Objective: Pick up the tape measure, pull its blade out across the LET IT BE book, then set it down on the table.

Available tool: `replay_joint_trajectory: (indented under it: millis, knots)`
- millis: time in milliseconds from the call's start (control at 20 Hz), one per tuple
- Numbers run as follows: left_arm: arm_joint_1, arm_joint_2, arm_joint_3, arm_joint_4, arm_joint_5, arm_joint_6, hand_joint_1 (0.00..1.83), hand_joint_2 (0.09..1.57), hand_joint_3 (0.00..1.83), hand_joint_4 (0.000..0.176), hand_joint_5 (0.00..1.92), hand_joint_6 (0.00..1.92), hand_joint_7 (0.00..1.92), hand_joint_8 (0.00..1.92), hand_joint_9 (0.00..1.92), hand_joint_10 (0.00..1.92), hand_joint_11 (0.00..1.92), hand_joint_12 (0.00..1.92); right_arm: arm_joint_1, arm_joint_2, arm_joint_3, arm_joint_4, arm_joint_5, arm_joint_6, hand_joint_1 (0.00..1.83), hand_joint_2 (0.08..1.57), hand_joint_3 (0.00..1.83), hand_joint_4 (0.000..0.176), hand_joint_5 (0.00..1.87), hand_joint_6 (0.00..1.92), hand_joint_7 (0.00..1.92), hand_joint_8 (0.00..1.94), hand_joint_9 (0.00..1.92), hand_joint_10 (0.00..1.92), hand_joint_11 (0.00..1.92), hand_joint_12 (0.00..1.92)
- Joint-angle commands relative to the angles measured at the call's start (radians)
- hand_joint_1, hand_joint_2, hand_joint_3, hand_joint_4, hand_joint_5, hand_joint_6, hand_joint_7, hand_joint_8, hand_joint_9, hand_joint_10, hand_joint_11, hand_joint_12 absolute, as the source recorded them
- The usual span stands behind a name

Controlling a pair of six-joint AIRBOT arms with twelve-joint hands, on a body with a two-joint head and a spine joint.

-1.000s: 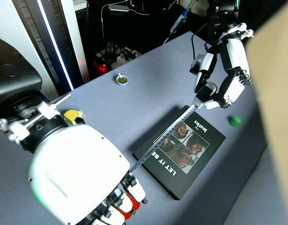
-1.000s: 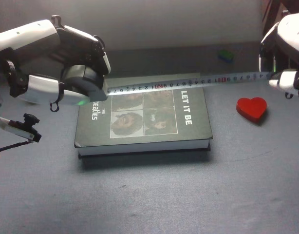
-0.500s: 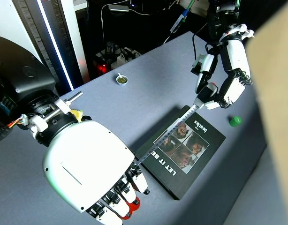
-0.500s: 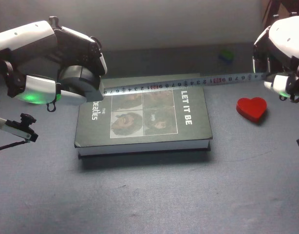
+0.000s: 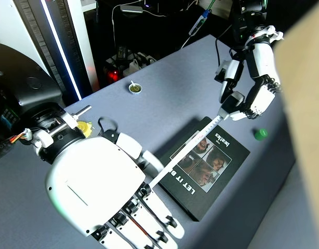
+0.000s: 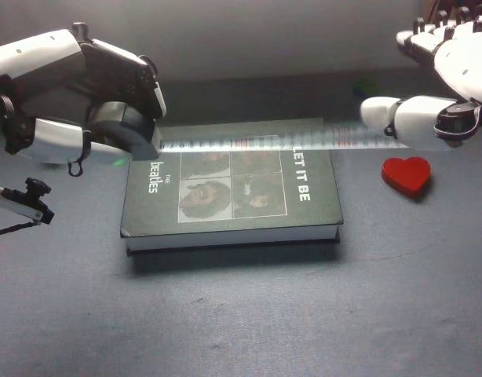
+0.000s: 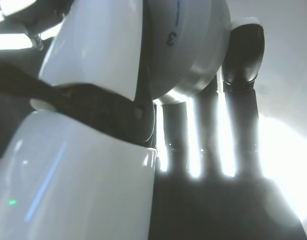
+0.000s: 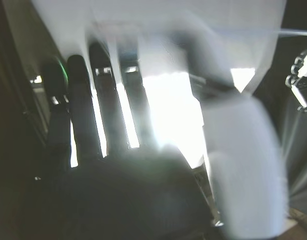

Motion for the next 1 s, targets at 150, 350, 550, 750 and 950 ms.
replay_joint_trajectory:
  millis: [150, 350, 550, 750, 950]
  knots:
    - [-0.008, 0.004, 0.015, -0.036, -0.122, -0.009, 1.49, 1.1, 0.0, 0.0, 0.85, 1.06, 0.99, 0.75, 1.03, 0.96, 0.85, 1.5, 0.011, 0.029, -0.041, -0.075, 0.032, 0.001, 0.0, 1.01, 0.0, 0.003, 0.0, 0.0, 0.0, 0.0, 0.0, 0.0, 0.0, 0.34]
    - [-0.007, -0.019, 0.052, -0.036, -0.108, -0.009, 1.49, 1.1, 0.0, 0.0, 0.85, 1.06, 0.99, 0.75, 1.03, 0.96, 0.86, 1.49, 0.026, 0.064, -0.117, -0.081, 0.032, 0.003, 0.0, 0.98, 0.0, 0.005, 0.0, 0.0, 0.0, 0.0, 0.0, 0.0, 0.0, 0.28]
    - [0.001, -0.075, 0.12, -0.031, -0.109, -0.029, 1.49, 1.1, 0.0, 0.0, 0.85, 1.05, 1.0, 0.73, 1.03, 0.97, 0.85, 1.5, 0.034, 0.094, -0.206, -0.075, 0.047, 0.007, 0.0, 0.99, 0.0, 0.005, 0.0, 0.0, 0.0, 0.0, 0.0, 0.0, 0.0, 0.28]
    - [0.037, -0.101, 0.174, -0.026, -0.109, -0.044, 1.49, 1.1, 0.0, 0.0, 0.85, 1.05, 0.99, 0.75, 1.03, 0.97, 0.85, 1.49, 0.022, 0.12, -0.273, -0.075, 0.027, 0.024, 0.0, 1.0, 0.0, 0.005, 0.0, 0.0, 0.0, 0.0, 0.0, 0.0, 0.0, 0.34]
    - [0.074, -0.108, 0.205, 0.017, -0.109, -0.051, 1.49, 1.1, 0.0, 0.0, 0.85, 1.04, 0.98, 0.73, 1.02, 0.98, 0.85, 1.55, -0.002, 0.125, -0.301, -0.073, 0.016, 0.039, 0.0, 1.01, 0.0, 0.006, 0.0, 0.0, 0.0, 0.0, 0.0, 0.0, 0.0, 0.4]
